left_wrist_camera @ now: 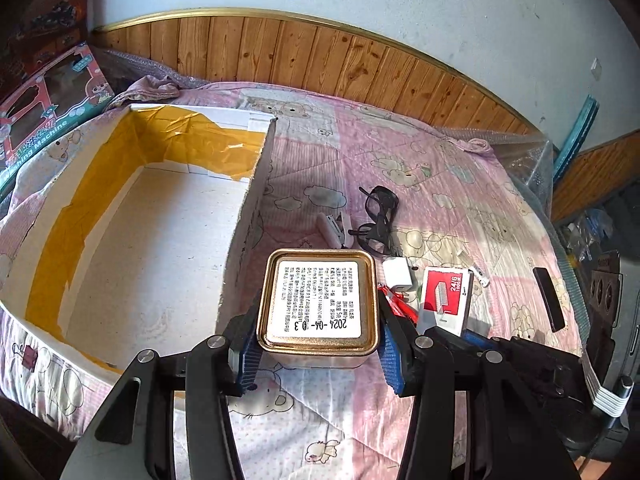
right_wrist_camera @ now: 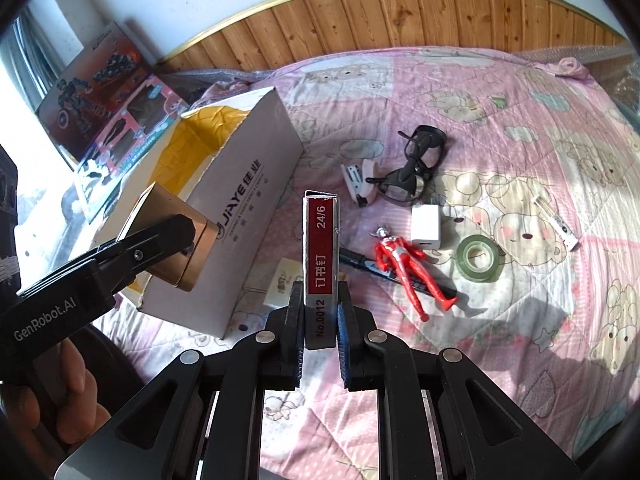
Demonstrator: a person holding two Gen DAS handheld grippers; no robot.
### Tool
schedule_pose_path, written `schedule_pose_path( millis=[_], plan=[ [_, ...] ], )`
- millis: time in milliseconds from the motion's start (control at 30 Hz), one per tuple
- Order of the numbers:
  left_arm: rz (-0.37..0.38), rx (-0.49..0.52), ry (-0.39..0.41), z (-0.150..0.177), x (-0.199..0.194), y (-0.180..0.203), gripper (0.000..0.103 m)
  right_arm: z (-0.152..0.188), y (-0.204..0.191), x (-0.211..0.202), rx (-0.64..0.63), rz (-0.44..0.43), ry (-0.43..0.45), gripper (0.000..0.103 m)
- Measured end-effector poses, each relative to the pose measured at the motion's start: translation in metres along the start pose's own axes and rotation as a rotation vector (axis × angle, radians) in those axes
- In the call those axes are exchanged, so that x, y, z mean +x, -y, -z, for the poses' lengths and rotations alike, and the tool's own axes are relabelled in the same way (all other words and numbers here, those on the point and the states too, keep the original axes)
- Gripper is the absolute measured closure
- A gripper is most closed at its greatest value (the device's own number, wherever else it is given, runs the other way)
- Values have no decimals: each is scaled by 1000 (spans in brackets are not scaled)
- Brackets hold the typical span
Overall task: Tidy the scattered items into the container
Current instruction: 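Carry the gold tin and red staple box over the cardboard box with both tools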
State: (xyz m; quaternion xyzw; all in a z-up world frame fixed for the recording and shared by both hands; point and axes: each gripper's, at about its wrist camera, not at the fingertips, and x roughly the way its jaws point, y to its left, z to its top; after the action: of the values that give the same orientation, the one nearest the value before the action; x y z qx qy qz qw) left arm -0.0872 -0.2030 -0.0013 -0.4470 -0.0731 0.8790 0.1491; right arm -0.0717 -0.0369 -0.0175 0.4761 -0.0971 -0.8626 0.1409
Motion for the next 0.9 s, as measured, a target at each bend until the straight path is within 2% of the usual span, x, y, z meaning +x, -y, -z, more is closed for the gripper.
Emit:
schedule_pose_path(
  millis=[467, 900],
  plan=[
    [14, -83, 74, -14, -41, -44, 53, -17, -50, -5, -81, -48, 5, 89],
    [-32, -179, 122, -27, -56, -99, 53, -46, -109, 15, -189, -102, -5, 88]
  ],
)
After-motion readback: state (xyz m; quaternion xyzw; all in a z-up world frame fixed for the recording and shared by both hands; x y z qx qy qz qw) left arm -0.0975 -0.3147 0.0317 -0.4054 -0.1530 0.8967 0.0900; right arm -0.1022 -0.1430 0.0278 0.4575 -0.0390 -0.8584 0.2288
